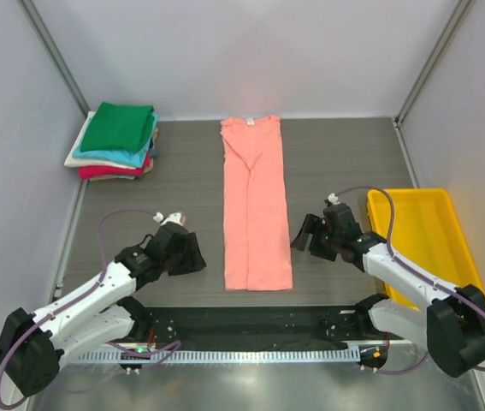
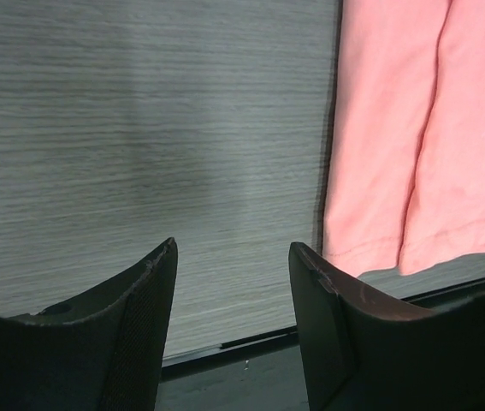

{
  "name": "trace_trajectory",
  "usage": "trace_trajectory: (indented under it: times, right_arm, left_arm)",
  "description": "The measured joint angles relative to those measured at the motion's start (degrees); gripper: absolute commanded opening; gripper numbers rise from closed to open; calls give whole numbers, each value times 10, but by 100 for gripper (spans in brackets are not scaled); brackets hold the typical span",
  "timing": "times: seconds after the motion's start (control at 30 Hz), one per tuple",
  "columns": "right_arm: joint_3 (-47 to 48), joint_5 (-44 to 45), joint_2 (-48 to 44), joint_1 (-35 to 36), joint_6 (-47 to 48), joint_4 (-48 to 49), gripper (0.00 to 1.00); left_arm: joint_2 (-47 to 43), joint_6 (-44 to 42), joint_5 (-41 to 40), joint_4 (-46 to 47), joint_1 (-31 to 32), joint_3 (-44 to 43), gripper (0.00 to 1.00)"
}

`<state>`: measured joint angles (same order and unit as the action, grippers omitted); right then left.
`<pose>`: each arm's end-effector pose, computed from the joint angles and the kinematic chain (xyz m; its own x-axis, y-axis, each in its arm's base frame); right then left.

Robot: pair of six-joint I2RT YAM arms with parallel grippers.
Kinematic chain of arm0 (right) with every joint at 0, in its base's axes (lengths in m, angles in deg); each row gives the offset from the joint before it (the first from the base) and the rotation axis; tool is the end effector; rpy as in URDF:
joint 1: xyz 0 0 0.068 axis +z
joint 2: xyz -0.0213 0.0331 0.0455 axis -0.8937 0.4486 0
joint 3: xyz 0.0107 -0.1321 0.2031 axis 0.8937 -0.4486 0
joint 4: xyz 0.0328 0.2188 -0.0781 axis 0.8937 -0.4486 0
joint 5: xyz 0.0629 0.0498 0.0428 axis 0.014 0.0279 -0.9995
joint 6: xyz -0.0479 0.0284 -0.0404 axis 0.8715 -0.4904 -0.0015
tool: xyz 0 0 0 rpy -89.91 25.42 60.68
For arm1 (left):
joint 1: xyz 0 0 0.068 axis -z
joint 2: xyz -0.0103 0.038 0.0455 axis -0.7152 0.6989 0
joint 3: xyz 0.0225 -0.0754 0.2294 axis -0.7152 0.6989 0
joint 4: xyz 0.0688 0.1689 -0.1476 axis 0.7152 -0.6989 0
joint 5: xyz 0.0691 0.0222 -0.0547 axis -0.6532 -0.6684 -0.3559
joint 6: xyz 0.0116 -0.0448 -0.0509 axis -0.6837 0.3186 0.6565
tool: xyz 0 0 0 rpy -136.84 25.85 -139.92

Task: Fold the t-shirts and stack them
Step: Fold the tshirt

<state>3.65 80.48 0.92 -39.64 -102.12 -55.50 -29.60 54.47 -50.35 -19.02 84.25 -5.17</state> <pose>0.1852 0.0885 0.1500 -0.8465 0.3156 -0.4287 0.0891 0.8780 0.4703 0.1387 -0.1044 0.1653 -0.8525 -0.2566 -0.4555 -0.0673 0.9179 -0.3910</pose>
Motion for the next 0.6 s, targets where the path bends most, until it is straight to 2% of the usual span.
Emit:
trace_trajectory:
  times: [0.13, 0.33, 0.4, 0.6]
  right_arm:
    - [-35, 8, -29, 72, -47, 0, 74]
    - [-64, 42, -72, 184, -129, -18, 63]
    - [-78, 57, -90, 206, -155, -25, 56]
    - [-106, 87, -119, 244, -214, -33, 44]
  left_arm:
    - [7, 24, 6, 42, 23, 30, 57]
    - [19, 62, 16, 98, 55, 72, 57]
    - [22, 70, 17, 114, 67, 79, 56]
    - [45, 98, 16, 157, 105, 87, 56]
